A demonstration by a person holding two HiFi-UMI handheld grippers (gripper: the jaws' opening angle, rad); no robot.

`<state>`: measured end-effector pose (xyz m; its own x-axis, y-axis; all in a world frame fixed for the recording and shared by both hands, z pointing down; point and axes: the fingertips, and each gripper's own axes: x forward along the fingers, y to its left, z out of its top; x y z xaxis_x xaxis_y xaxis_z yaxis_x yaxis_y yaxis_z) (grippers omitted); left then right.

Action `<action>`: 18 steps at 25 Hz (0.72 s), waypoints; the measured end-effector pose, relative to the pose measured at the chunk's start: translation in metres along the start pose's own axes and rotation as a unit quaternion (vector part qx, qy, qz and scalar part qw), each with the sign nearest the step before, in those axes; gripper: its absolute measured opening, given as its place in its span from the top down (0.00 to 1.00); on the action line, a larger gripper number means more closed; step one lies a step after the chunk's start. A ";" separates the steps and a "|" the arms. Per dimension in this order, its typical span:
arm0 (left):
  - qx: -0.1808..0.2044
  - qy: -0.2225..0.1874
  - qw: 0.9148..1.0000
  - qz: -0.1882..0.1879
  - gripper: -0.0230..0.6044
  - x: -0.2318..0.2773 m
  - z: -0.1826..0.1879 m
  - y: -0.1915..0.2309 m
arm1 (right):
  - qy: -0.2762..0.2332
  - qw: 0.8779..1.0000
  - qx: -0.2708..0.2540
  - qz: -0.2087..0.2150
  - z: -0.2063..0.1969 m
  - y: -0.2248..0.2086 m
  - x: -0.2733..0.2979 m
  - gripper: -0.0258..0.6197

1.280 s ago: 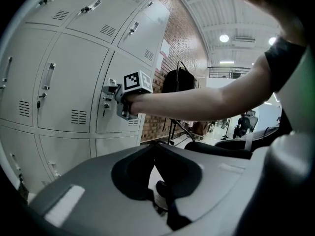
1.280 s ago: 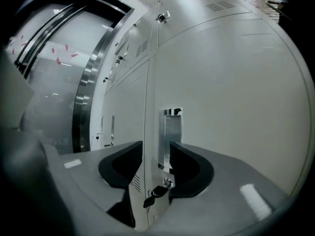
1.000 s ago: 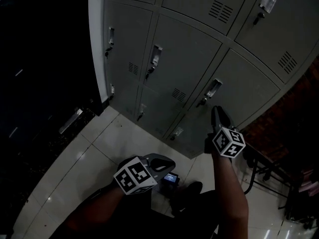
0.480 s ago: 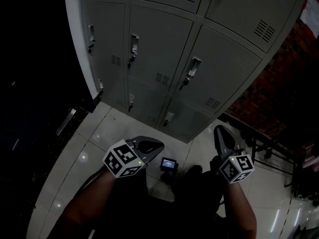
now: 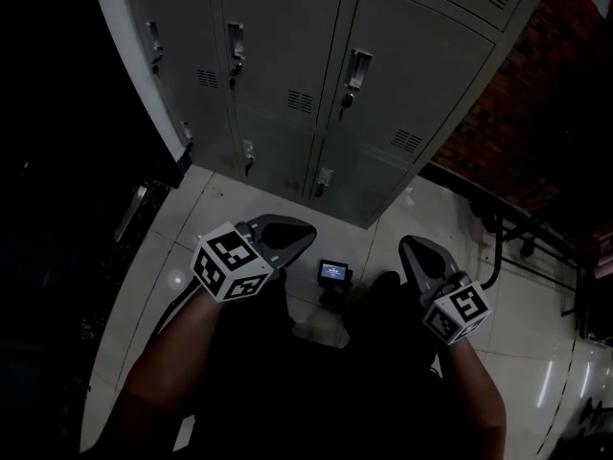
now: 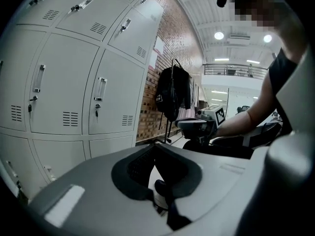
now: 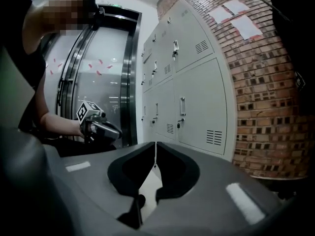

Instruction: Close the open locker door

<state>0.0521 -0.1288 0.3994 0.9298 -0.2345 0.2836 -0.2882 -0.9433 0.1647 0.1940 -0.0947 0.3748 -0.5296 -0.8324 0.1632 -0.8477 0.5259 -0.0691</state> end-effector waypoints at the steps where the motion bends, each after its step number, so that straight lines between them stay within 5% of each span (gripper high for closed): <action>1: 0.002 0.003 1.000 0.000 0.94 0.001 0.000 -0.001 | -0.005 1.000 0.005 0.007 0.001 0.002 -0.001 0.94; 18: 0.007 0.021 1.000 0.004 0.94 0.003 -0.006 0.000 | 0.004 1.000 0.017 0.025 -0.007 0.003 -0.004 0.96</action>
<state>0.0533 -0.1280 0.4055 0.9171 -0.2317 0.3245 -0.2914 -0.9449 0.1490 0.1933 -0.0885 0.3811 -0.5707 -0.8040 0.1667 -0.8211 0.5598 -0.1113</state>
